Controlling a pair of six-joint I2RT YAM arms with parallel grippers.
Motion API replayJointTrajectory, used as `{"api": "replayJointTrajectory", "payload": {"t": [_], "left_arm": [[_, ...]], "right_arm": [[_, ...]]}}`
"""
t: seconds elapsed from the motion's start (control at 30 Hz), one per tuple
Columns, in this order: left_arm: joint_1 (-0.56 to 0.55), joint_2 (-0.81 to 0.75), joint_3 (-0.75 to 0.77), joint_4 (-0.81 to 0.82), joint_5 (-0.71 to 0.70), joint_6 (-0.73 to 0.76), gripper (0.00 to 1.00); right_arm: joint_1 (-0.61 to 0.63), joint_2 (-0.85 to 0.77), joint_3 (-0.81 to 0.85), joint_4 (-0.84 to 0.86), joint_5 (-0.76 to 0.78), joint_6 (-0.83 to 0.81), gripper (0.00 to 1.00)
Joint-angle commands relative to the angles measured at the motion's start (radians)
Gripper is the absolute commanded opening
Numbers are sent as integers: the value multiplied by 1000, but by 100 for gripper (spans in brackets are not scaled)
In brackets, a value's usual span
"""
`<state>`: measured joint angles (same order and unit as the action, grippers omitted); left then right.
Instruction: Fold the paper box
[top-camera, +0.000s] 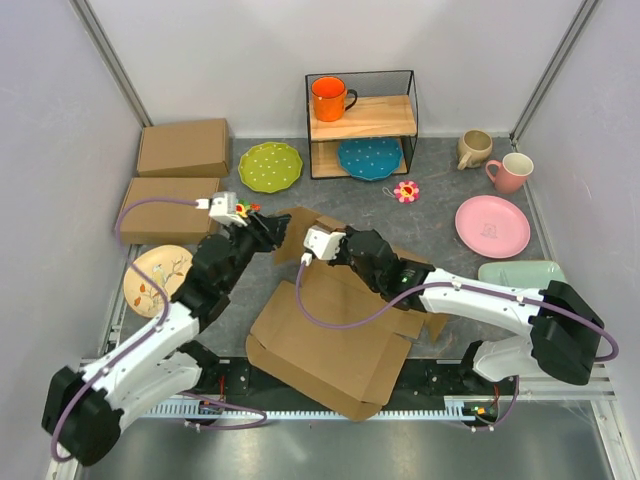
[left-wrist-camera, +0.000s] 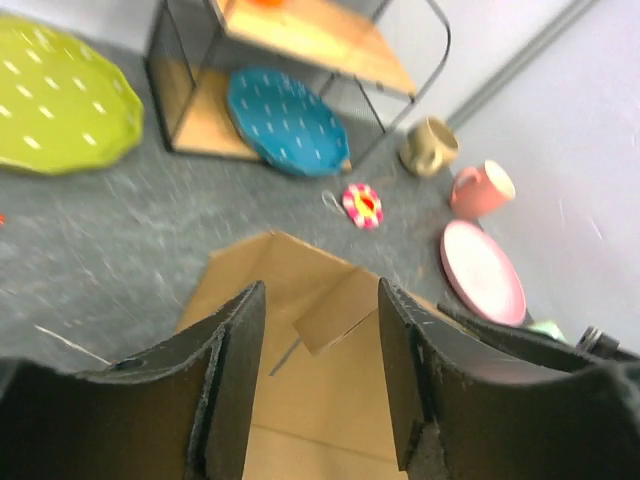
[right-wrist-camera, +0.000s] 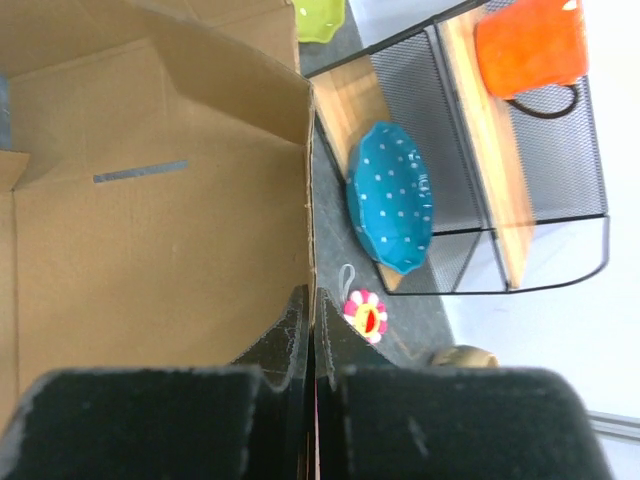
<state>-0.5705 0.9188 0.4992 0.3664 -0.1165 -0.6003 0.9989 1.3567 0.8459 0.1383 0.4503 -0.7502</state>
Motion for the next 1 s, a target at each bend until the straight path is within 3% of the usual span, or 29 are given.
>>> {"api": "replayJointTrajectory", "payload": {"t": [0.0,0.17,0.3,0.4,0.7,0.97], "left_arm": [[6,-127,-7,-78,-227,126,57],[8,-137,-69,-75,-327,152,57],[8,-59,-140,72,-308,165,58],[8,23,-127,89,-278,155,59],[8,32,-152,132,-175,165,64],[8,165,-114,164,-137,181,63]], "right_arm": [[30,-16,-19,93,94,-160,0],[72,36,-64,201,163,-308,0],[76,73,-94,274,208,-402,0],[76,94,-117,340,228,-455,0],[76,84,-128,330,245,-423,0],[78,61,-107,300,246,-408,0]]}}
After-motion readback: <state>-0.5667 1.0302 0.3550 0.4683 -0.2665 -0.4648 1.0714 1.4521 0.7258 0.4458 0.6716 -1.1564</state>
